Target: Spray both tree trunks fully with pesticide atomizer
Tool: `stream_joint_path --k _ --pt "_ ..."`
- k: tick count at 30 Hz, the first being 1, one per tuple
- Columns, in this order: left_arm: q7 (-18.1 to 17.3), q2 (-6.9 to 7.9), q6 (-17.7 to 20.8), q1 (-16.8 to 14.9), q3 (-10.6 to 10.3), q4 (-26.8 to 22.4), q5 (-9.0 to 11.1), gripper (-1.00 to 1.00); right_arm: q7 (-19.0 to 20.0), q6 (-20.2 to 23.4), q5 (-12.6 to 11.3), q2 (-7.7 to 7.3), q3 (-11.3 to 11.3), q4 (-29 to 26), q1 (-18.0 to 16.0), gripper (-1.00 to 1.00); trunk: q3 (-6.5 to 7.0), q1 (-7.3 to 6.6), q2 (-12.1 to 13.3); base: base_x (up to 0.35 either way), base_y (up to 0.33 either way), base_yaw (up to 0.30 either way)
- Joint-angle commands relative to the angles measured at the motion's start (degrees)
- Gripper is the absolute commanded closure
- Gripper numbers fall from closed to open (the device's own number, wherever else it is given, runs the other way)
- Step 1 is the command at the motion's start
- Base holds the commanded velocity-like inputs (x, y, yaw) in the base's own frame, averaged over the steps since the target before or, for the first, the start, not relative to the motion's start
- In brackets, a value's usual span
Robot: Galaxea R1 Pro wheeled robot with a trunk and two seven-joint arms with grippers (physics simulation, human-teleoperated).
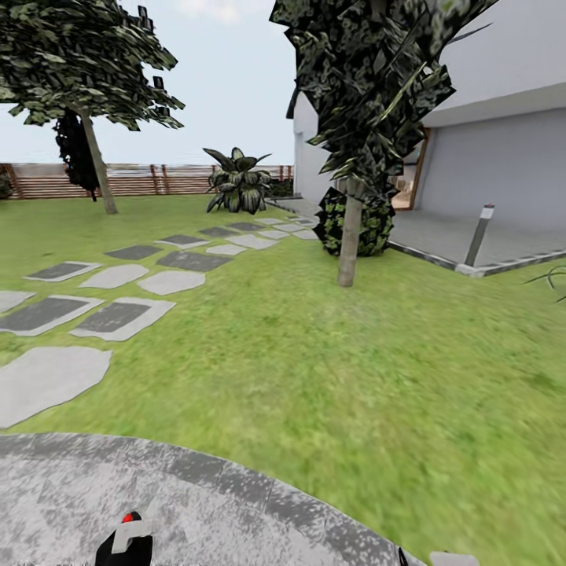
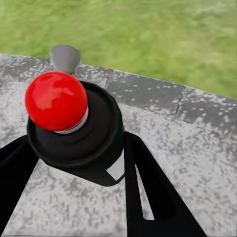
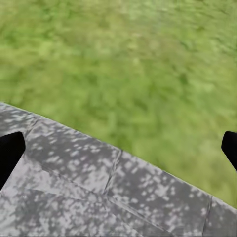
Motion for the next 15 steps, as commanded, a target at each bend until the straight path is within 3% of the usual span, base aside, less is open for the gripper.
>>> stream_joint_path --k 1,15 --pt "0.1 -0.01 -0.2 -0.1 0.2 0.1 -0.4 1.0 0.0 -0.2 0.6 0.01 -0.3 0.0 0.0 -1.0 -0.09 0.0 0.0 0.145 0.081 0.277" --pt "0.1 0.02 -0.3 -0.1 0.3 0.1 -0.3 1.0 0.0 -0.2 0.6 0.04 -0.3 0.0 0.0 -1.0 -0.57 0.0 0.0 0.228 0.201 0.277"
